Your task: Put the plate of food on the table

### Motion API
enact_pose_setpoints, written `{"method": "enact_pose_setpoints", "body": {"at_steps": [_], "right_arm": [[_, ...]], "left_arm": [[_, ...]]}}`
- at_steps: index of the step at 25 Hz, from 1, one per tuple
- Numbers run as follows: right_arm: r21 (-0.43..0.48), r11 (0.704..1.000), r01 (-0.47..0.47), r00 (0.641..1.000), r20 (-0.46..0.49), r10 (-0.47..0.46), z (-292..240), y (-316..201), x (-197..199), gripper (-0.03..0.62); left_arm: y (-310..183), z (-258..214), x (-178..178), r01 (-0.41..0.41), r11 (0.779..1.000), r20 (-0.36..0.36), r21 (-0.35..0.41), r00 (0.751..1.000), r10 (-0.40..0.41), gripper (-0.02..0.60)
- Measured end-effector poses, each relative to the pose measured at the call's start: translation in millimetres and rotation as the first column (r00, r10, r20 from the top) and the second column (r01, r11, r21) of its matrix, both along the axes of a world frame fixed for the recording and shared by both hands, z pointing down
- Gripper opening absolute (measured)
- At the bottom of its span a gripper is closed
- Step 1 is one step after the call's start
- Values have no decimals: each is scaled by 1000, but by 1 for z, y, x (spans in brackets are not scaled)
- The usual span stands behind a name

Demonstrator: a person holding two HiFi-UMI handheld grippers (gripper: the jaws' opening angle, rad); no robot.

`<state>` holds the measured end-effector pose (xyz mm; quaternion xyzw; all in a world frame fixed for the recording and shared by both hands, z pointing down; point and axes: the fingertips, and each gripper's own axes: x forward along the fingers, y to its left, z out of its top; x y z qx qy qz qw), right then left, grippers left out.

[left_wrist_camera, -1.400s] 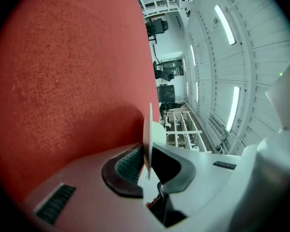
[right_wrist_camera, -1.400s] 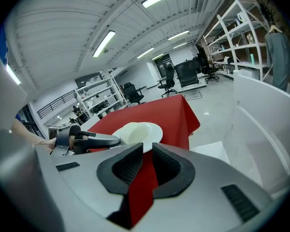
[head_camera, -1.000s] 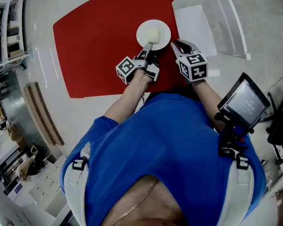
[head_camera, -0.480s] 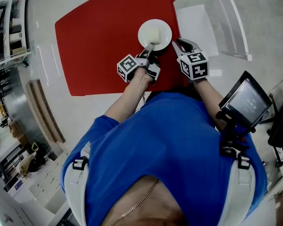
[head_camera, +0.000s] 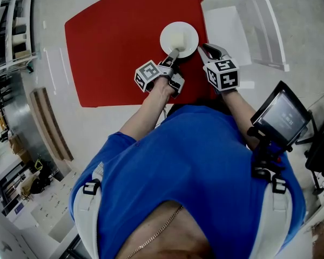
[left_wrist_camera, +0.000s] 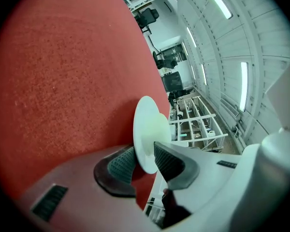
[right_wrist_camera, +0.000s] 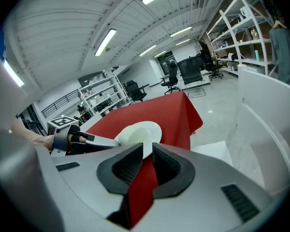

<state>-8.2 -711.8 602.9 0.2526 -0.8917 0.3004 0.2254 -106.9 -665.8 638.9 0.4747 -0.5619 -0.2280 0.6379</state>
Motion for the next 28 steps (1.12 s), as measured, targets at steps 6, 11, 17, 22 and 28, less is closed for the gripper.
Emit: {"method": "enact_pose_setpoints", "body": {"at_steps": [6, 11, 17, 22, 28], "right_arm": [[-1, 1000, 7, 1000, 4, -7, 0, 1, -1, 34], [-2, 1000, 13, 1000, 1, -13, 3, 2, -1, 34], [-4, 1000, 23, 1000, 3, -23, 3, 4, -3, 34], [-6, 1000, 31, 1000, 5, -31, 5, 6, -4, 34], [-5, 999, 40, 999, 6, -40, 3, 7, -5, 34]], "left_arm": [[2, -1, 9, -61, 998, 12, -2, 998, 61, 127], [7, 0, 14, -103, 995, 31, -12, 994, 104, 127], [9, 1, 17, -164, 986, 48, -34, 985, 165, 127], [14, 0, 21, -223, 973, 58, -50, 972, 226, 153], [20, 0, 28, -317, 945, 75, -85, 944, 323, 155]]}}
